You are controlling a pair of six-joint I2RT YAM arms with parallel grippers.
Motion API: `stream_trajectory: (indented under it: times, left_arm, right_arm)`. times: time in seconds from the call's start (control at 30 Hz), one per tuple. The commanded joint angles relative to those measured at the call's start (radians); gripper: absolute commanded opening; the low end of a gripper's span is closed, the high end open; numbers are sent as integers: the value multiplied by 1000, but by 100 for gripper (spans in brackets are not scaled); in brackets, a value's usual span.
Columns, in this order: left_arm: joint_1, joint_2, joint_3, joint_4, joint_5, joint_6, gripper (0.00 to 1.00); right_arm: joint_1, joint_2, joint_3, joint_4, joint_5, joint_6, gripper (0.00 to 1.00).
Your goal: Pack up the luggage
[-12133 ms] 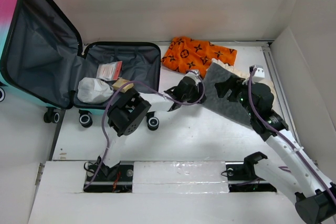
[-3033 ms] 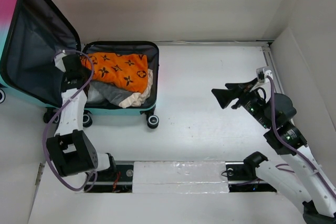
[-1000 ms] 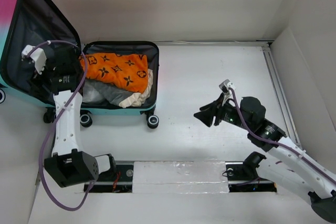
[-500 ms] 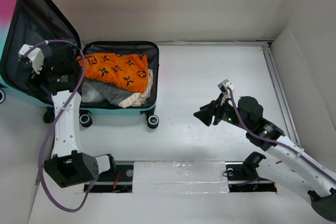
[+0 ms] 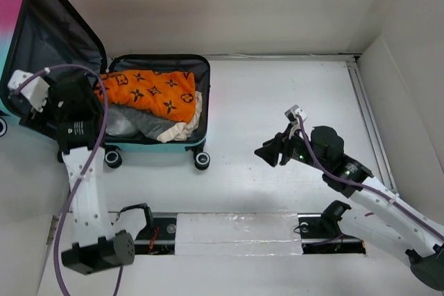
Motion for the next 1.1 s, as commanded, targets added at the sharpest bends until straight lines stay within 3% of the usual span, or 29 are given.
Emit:
stream_trajectory:
  times: [0.0,0.13,0.23,0.33,0.37,0.6,0.83,0.93,1.0,1.07]
  left_arm:
    - [6,-58,-63,8,-106,-6,70]
    - [6,4,-66,28,-160,-4,72]
    - [6,56,49,-74,-200,-45,72]
    - [6,97,70,2,-273,79,72]
    - [6,127,80,37,-273,123,66]
    - [6,174,125,114,-360,217,57]
    - [6,74,-42,386,-411,399,34]
    - [6,2,-168,681,-385,584,18]
    - [6,-30,-199,953,-371,820,4]
    - [6,-45,-112,918,-321,791,0]
  right_arm:
    - [10,7,20,22,-41,-14,57]
    - [10,-28,-3,33,-41,-14,57]
    - [10,-28,-3,33,-61,-4,57]
    - [10,-28,-3,33,-70,-4,57]
    - [19,-39,-3,22,-58,-4,57]
    - [28,-79,-25,22,-18,-4,57]
    - [39,-69,-34,-6,37,5,57]
    - [48,-69,-34,-6,46,5,57]
    - [48,-44,-34,-6,34,5,57]
    - [48,-25,-13,-6,10,5,52]
